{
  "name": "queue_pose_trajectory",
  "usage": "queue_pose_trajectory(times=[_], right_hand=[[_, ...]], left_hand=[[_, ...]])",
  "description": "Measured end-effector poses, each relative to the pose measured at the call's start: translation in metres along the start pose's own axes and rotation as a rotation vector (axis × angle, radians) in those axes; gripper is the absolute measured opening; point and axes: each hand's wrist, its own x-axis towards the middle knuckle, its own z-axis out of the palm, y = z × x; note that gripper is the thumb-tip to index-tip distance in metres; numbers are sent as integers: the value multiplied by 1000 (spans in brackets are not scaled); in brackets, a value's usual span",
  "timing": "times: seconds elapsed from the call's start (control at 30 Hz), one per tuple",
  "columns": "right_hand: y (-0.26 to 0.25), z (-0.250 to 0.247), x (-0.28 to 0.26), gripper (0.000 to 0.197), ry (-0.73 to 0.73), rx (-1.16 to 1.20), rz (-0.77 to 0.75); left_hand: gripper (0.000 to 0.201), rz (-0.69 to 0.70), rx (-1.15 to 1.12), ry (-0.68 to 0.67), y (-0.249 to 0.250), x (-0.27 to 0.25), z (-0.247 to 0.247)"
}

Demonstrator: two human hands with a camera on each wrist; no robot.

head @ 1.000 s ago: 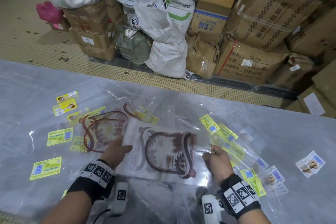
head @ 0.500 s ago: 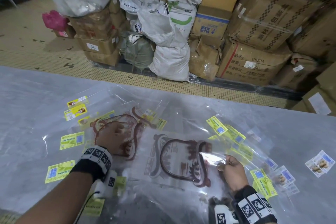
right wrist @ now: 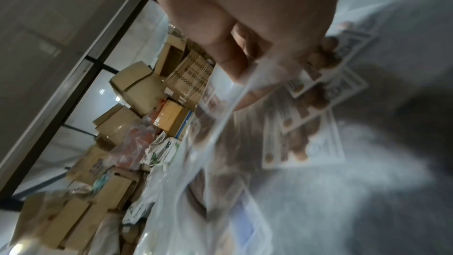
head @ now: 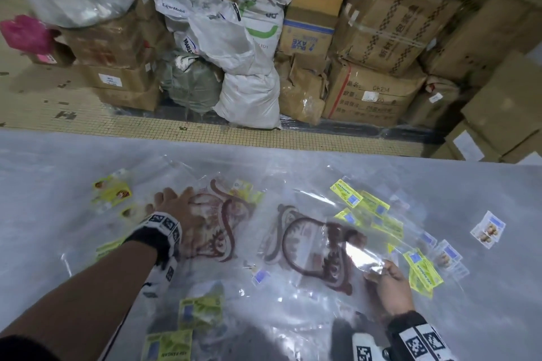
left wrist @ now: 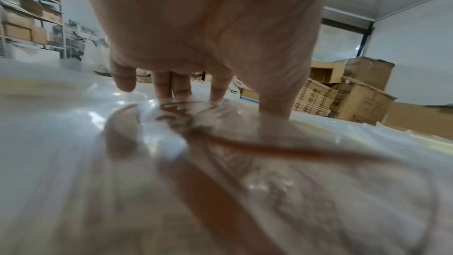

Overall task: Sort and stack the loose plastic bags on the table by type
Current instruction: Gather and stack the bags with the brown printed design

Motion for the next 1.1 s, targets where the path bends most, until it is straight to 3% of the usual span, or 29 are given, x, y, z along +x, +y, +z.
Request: queue_pose_trajectory(times=[0.13, 0.3, 0.43, 0.5, 0.63, 0.7, 0.87, 1.1], right_hand=[[21, 8, -14, 22, 116, 104, 53], [30, 35, -42, 41, 171, 411, 109], [36, 48, -57, 29, 159, 261, 129], [39, 52, -63, 18, 99, 122, 85], [40, 59, -71, 30, 112, 49, 29], [39, 61, -75, 29, 107, 57, 23], [45, 65, -77, 29, 124, 88, 31], [60, 73, -78, 23, 98, 143, 103]], left_hand=[[83, 10, -23, 38, -3, -1, -7], [59, 40, -111, 103, -12, 0, -10], [51, 49, -135, 146, -21, 2, -13], [52, 76, -139, 140, -23, 2, -12], [86, 130, -133, 78, -18, -2, -3], [92, 117, -72, 59, -13, -6, 0], [81, 48, -39, 71, -8, -10, 1], [71, 41, -202, 69, -8, -10, -5]])
